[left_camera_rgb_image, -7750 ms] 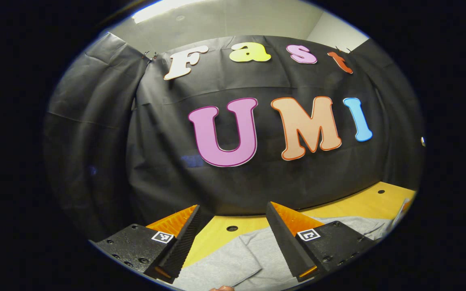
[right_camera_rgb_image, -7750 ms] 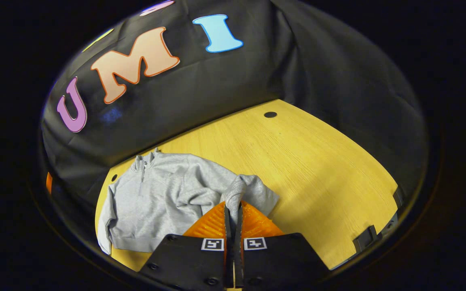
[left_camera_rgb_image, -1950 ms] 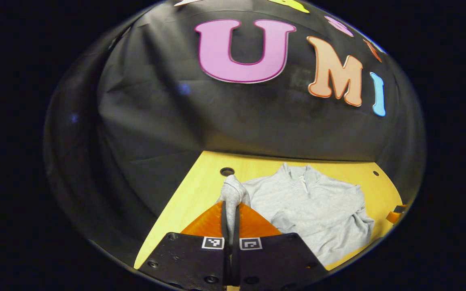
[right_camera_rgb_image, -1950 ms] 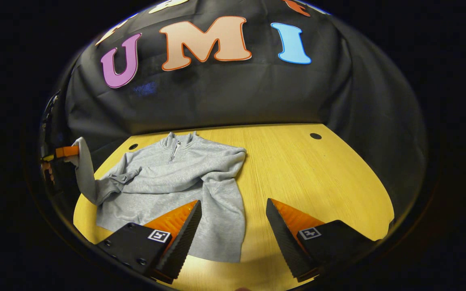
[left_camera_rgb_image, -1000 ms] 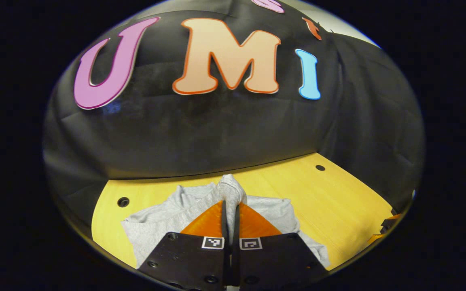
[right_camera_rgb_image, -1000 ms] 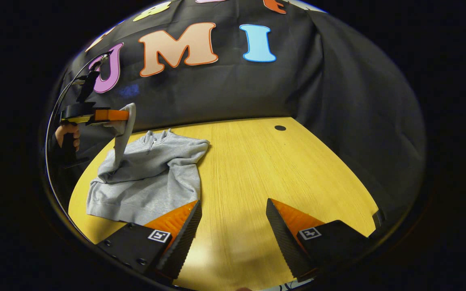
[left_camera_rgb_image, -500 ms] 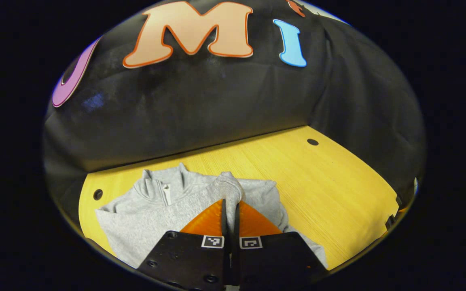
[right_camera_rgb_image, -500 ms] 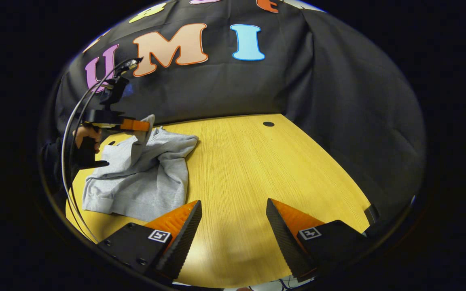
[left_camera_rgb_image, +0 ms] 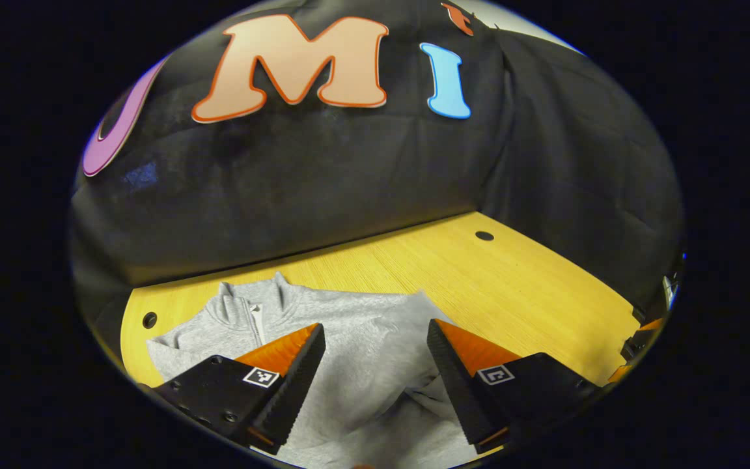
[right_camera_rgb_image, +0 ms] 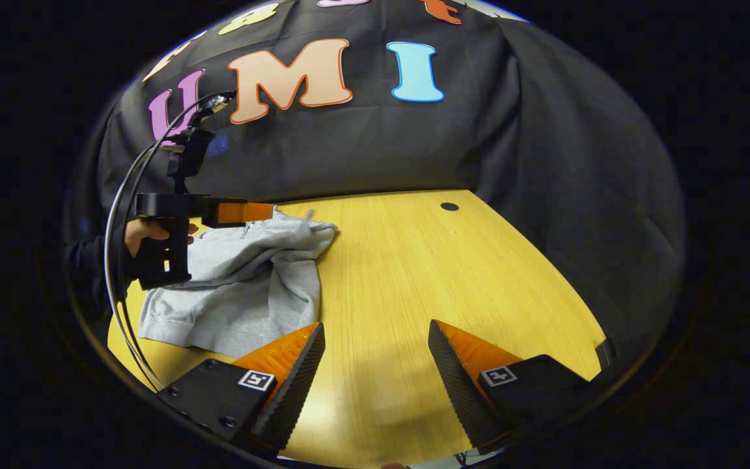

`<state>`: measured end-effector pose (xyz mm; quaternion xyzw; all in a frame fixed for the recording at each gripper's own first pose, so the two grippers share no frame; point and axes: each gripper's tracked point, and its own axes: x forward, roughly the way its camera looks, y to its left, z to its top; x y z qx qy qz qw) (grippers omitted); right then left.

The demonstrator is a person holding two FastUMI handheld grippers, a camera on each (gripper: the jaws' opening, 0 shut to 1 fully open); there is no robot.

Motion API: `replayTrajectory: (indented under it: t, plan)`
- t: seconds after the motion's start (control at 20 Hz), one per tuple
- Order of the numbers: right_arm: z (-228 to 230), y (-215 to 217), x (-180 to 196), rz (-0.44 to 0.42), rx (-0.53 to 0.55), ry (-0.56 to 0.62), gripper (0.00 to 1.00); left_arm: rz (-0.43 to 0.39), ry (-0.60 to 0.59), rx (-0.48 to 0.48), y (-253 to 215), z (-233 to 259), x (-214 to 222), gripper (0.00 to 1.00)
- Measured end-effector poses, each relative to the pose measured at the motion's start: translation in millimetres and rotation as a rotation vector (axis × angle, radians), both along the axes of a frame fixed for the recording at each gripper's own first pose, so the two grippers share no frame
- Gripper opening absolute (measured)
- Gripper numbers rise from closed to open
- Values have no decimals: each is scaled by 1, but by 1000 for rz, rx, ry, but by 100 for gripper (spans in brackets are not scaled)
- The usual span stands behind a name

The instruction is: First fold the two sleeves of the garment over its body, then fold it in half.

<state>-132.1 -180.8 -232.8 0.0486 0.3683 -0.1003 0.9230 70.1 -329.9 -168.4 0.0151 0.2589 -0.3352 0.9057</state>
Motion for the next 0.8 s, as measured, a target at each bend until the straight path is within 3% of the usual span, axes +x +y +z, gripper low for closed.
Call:
replayTrajectory:
  t: [0.15,0.45,0.8]
  plan:
    - [-1,19,20,38,18,-14,98,73,-33,-29,38,14,-4,94]
    - [-3,58,54,114,46,-30,99,215,-61,5,134,17,-9,93]
    - [-9,83,78,134,76,-42,96,344,-37,42,224,-3,-27,93]
